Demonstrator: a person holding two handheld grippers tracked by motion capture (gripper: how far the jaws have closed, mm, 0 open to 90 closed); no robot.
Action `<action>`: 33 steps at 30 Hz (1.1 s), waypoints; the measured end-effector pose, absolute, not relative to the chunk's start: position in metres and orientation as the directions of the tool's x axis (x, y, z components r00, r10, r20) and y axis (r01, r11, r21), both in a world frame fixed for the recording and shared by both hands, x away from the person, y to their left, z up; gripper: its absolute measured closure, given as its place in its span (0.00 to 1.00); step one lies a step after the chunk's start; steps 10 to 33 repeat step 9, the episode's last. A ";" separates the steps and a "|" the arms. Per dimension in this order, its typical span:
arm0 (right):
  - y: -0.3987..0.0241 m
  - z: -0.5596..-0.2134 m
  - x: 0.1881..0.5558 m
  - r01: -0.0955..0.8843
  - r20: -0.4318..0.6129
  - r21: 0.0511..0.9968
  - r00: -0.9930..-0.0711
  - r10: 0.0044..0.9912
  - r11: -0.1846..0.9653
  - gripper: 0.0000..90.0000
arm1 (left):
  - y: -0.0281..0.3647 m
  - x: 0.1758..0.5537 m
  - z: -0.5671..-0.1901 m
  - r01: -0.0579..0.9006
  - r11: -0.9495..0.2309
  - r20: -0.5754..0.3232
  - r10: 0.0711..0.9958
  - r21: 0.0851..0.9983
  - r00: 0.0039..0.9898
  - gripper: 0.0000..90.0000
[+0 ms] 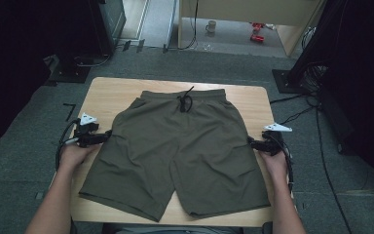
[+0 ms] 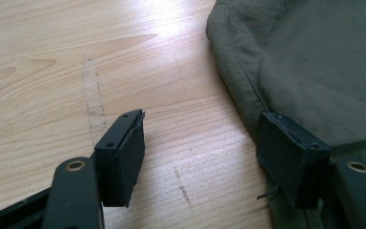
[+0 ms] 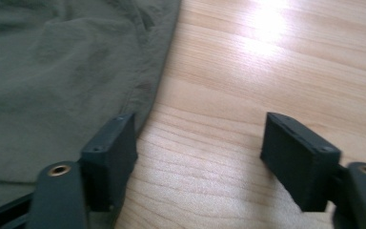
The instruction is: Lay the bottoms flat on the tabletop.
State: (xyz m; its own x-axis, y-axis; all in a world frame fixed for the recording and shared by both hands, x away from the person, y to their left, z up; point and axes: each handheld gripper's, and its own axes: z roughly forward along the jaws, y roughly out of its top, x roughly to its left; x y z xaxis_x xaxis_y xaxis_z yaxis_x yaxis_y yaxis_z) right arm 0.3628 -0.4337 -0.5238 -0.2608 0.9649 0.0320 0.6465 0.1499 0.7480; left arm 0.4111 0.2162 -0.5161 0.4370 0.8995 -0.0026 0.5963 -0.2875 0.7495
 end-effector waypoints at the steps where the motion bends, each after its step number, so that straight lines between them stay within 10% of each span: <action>1: -0.433 -0.524 0.363 0.650 0.032 0.746 -0.254 0.967 0.146 0.25 | 0.216 0.411 -0.516 0.598 -0.286 -0.002 0.901 0.748 0.434 0.37; 33: -0.430 -0.524 0.361 0.667 0.031 0.736 -0.206 0.978 0.117 0.18 | 0.212 0.410 -0.516 0.622 -0.253 -0.001 0.926 0.741 0.378 0.28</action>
